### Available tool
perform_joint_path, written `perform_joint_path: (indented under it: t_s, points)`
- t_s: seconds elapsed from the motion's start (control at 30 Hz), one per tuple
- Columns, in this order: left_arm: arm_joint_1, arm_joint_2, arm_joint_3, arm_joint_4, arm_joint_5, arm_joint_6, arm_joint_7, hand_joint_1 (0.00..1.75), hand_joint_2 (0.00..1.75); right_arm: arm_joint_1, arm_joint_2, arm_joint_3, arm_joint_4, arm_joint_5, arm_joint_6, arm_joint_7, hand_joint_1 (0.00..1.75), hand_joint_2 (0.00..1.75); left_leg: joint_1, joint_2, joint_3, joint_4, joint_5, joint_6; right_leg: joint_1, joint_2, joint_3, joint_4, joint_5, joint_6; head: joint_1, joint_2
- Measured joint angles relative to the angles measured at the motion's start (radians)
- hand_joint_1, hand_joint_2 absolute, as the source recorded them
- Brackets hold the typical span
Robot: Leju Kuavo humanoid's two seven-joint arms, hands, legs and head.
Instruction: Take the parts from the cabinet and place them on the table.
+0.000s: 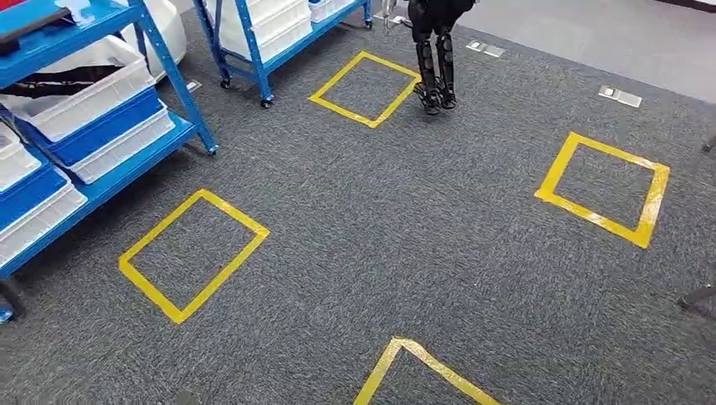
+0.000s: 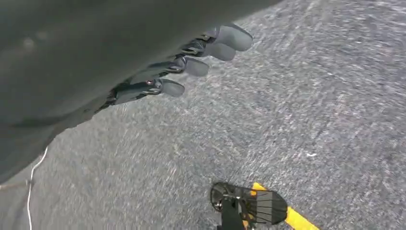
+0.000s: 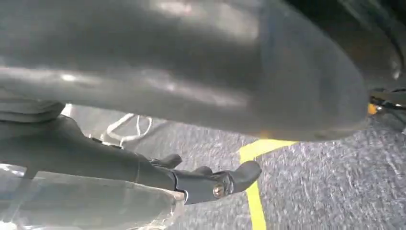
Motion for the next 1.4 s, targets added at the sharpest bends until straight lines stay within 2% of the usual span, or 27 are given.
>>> perform_joint_path:
  t_s: [0.07, 0.1, 0.13, 0.23, 0.27, 0.3, 0.33, 0.4, 0.47, 0.53, 0.57, 0.6, 0.63, 0.73, 0.77, 0.8, 0.83, 0.87, 0.93, 0.97, 1.07, 1.1, 1.17, 1.23, 1.27, 1.33, 1.4]
  points:
    - [0.0, -0.001, 0.0, 0.0, 0.0, 0.0, 0.0, 0.0, 0.0, -0.002, -0.001, 0.0, 0.0, 0.001, 0.0, 0.0, 0.0, 0.0, 0.012, -0.025, -0.006, 0.02, -0.009, -0.024, -0.025, 0.022, 0.102, -0.196, 0.071, 0.038, 0.002, 0.0]
    - [0.0, 0.003, 0.0, 0.0, 0.0, 0.0, 0.0, 0.0, 0.0, -0.005, 0.005, 0.0, 0.0, 0.001, 0.0, 0.0, 0.0, 0.0, 0.011, -0.034, -0.016, 0.031, -0.015, -0.037, -0.019, 0.048, 0.105, -0.208, 0.058, 0.033, 0.009, 0.0]
    - [0.0, 0.004, 0.0, 0.0, 0.0, 0.0, 0.001, 0.0, 0.0, -0.005, 0.005, 0.0, 0.0, 0.001, 0.0, 0.0, 0.0, 0.0, 0.008, -0.039, -0.027, 0.052, -0.02, -0.046, -0.021, 0.038, 0.107, -0.214, 0.067, 0.01, 0.008, 0.0]
    - [0.01, 0.002, 0.0, 0.001, 0.0, -0.002, 0.0, 0.0, 0.0, -0.011, 0.003, 0.0, 0.0, 0.001, 0.0, 0.0, 0.0, 0.0, 0.022, -0.05, -0.036, 0.053, -0.017, -0.053, -0.01, 0.023, 0.104, -0.202, 0.069, -0.015, 0.001, 0.0]
    - [0.011, 0.002, 0.0, 0.001, -0.002, -0.002, 0.001, 0.0, 0.0, -0.01, 0.003, 0.0, 0.0, 0.001, 0.0, 0.0, 0.0, 0.0, 0.028, -0.034, -0.037, 0.064, -0.027, -0.057, -0.011, 0.015, 0.105, -0.204, 0.071, -0.024, 0.0, 0.0]
    - [0.01, 0.002, 0.0, 0.001, -0.003, -0.002, 0.001, 0.0, 0.0, -0.01, 0.003, 0.0, 0.0, 0.002, 0.0, 0.0, 0.0, 0.0, 0.026, 0.013, -0.052, 0.101, -0.055, -0.06, -0.007, 0.011, 0.105, -0.204, 0.072, -0.031, -0.003, 0.0]
    - [0.005, 0.002, 0.0, 0.001, -0.006, -0.002, 0.001, 0.0, 0.0, -0.008, 0.003, 0.0, 0.0, 0.002, 0.0, 0.0, 0.0, 0.0, 0.026, 0.035, -0.081, 0.168, -0.096, -0.063, -0.001, 0.003, 0.104, -0.204, 0.072, -0.036, -0.006, 0.0]
    - [0.002, 0.001, 0.0, 0.001, -0.011, -0.002, 0.003, 0.0, 0.0, -0.004, 0.003, 0.0, 0.0, 0.002, 0.0, 0.0, 0.0, 0.0, 0.026, 0.044, -0.159, 0.336, -0.178, -0.064, 0.008, -0.018, 0.097, -0.204, 0.072, -0.038, -0.006, 0.0]
    - [0.003, 0.001, 0.0, 0.001, -0.015, -0.005, 0.005, 0.0, 0.0, -0.002, 0.003, 0.0, 0.0, 0.002, 0.0, 0.0, 0.0, 0.0, 0.025, 0.044, -0.178, 0.384, -0.181, -0.055, 0.017, -0.038, 0.092, -0.203, 0.073, -0.041, -0.006, 0.0]
    - [0.002, 0.001, 0.0, 0.001, -0.02, -0.005, 0.006, 0.0, 0.0, -0.002, 0.003, 0.0, 0.0, 0.003, -0.002, 0.0, 0.0, 0.0, 0.013, 0.051, -0.099, 0.252, -0.108, -0.03, 0.025, -0.057, 0.097, -0.203, 0.073, -0.042, -0.006, 0.0]
    - [0.0, 0.001, 0.0, 0.001, -0.021, -0.004, 0.006, 0.0, 0.0, -0.004, 0.004, 0.0, 0.0, 0.003, -0.002, 0.0, 0.0, 0.0, -0.002, 0.072, -0.042, 0.154, -0.066, -0.011, 0.027, -0.067, 0.1, -0.204, 0.072, -0.042, -0.005, 0.0]
    - [-0.002, 0.004, 0.0, 0.0, -0.021, -0.004, 0.006, 0.0, 0.0, -0.004, 0.01, 0.0, 0.001, 0.004, -0.002, 0.0, 0.0, 0.0, -0.023, 0.13, -0.006, 0.085, -0.056, 0.011, 0.023, -0.074, 0.101, -0.206, 0.072, -0.043, -0.005, 0.0]
    - [-0.01, 0.006, -0.001, 0.0, -0.023, -0.004, 0.006, 0.0, 0.0, -0.004, 0.013, 0.0, 0.0, 0.006, -0.003, 0.0, 0.0, 0.0, -0.027, 0.147, -0.003, 0.072, -0.067, 0.011, 0.032, -0.087, 0.098, -0.206, 0.073, -0.042, -0.005, 0.0]
    - [-0.013, 0.01, 0.0, 0.0, -0.027, -0.003, 0.006, 0.0, 0.0, -0.007, 0.019, 0.0, 0.0, 0.008, -0.003, 0.0, 0.0, 0.0, -0.035, 0.112, -0.008, 0.061, -0.059, 0.018, 0.027, -0.127, 0.105, -0.215, 0.074, -0.039, -0.007, 0.0]
    - [-0.013, 0.01, 0.0, 0.0, -0.029, -0.003, 0.006, 0.0, 0.0, -0.007, 0.02, 0.0, 0.0, 0.008, -0.003, 0.0, 0.0, 0.0, -0.025, 0.092, 0.015, 0.024, -0.036, 0.024, 0.041, -0.133, 0.105, -0.216, 0.072, -0.036, -0.007, 0.0]
    - [-0.012, 0.005, 0.0, 0.0, -0.031, -0.003, 0.007, 0.0, 0.0, -0.007, 0.015, 0.0, 0.0, 0.009, -0.003, 0.0, 0.0, 0.0, -0.021, 0.084, 0.019, 0.01, -0.025, 0.018, 0.034, -0.083, 0.097, -0.194, 0.061, -0.037, -0.002, 0.0]
    - [-0.017, 0.005, 0.0, 0.0, -0.032, -0.004, 0.008, 0.0, 0.0, -0.006, 0.015, 0.0, 0.0, 0.009, -0.003, 0.0, 0.0, 0.0, -0.015, 0.071, 0.016, 0.004, -0.016, 0.03, 0.033, -0.035, 0.068, -0.136, 0.029, -0.044, -0.002, 0.0]
    - [-0.022, 0.005, 0.0, 0.0, -0.033, -0.005, 0.008, 0.0, 0.0, -0.002, 0.014, 0.0, 0.0, 0.009, -0.003, 0.0, 0.0, 0.0, -0.013, 0.056, 0.009, 0.004, -0.011, 0.025, 0.028, -0.01, 0.027, -0.052, -0.008, -0.047, 0.005, 0.0]
    - [-0.022, 0.002, 0.0, 0.0, -0.034, -0.007, 0.01, 0.0, 0.0, -0.001, 0.008, 0.0, 0.0, 0.01, -0.003, 0.0, 0.0, 0.0, -0.013, 0.028, 0.001, 0.005, -0.007, 0.018, 0.019, 0.0, -0.037, 0.082, -0.057, -0.041, 0.006, 0.0]
    - [-0.021, 0.001, 0.0, 0.001, -0.034, -0.007, 0.011, 0.0, 0.0, 0.002, 0.007, 0.0, 0.0, 0.01, -0.003, 0.0, 0.0, 0.0, -0.011, 0.013, 0.001, 0.006, -0.006, 0.015, 0.012, 0.0, -0.042, 0.092, -0.053, -0.03, 0.005, 0.0]
    - [-0.02, 0.0, 0.0, 0.001, -0.034, -0.007, 0.013, 0.0, 0.0, 0.0, 0.003, 0.0, 0.0, 0.012, -0.003, 0.0, 0.0, 0.0, 0.003, -0.026, -0.001, 0.022, -0.013, -0.008, -0.009, 0.01, 0.07, -0.125, 0.043, 0.022, 0.005, 0.0]
    - [-0.02, 0.0, 0.0, 0.001, -0.034, -0.007, 0.013, 0.0, 0.0, 0.0, 0.003, 0.0, 0.0, 0.013, -0.003, 0.0, 0.0, 0.0, 0.004, -0.035, -0.01, 0.039, -0.021, -0.02, -0.021, 0.041, 0.109, -0.206, 0.061, 0.033, 0.008, 0.0]
    - [-0.019, 0.001, 0.0, 0.001, -0.034, -0.006, 0.013, 0.0, 0.0, -0.002, 0.005, 0.0, 0.001, 0.015, -0.001, -0.001, 0.0, 0.0, 0.001, -0.045, -0.025, 0.063, -0.033, -0.036, -0.009, 0.033, 0.111, -0.197, 0.057, -0.005, 0.009, 0.0]
    - [-0.014, 0.001, 0.0, 0.001, -0.034, -0.005, 0.012, 0.0, 0.0, -0.008, 0.004, 0.0, 0.001, 0.017, 0.0, -0.002, 0.0, 0.0, 0.007, -0.053, -0.03, 0.063, -0.03, -0.04, 0.0, 0.026, 0.109, -0.195, 0.058, -0.022, 0.005, 0.0]
    - [-0.012, 0.001, 0.0, 0.002, -0.034, -0.005, 0.012, 0.0, 0.0, -0.007, 0.005, 0.0, 0.001, 0.017, 0.0, -0.002, 0.0, 0.0, 0.013, -0.058, -0.032, 0.069, -0.034, -0.044, -0.011, 0.018, 0.11, -0.197, 0.06, -0.028, 0.005, 0.0]
    - [-0.013, 0.0, 0.0, 0.002, -0.032, -0.004, 0.012, 0.0, 0.0, -0.006, 0.007, 0.0, 0.001, 0.018, 0.0, -0.002, 0.0, 0.0, 0.013, 0.015, -0.06, 0.136, -0.078, -0.056, -0.004, 0.006, 0.113, -0.198, 0.059, -0.041, -0.005, 0.0]
    - [-0.016, 0.001, 0.0, 0.002, -0.033, -0.002, 0.012, 0.0, 0.0, -0.003, 0.007, 0.0, 0.001, 0.018, 0.0, -0.002, 0.0, 0.0, 0.014, 0.043, -0.14, 0.295, -0.155, -0.065, 0.002, -0.013, 0.112, -0.198, 0.056, -0.046, -0.006, 0.0]
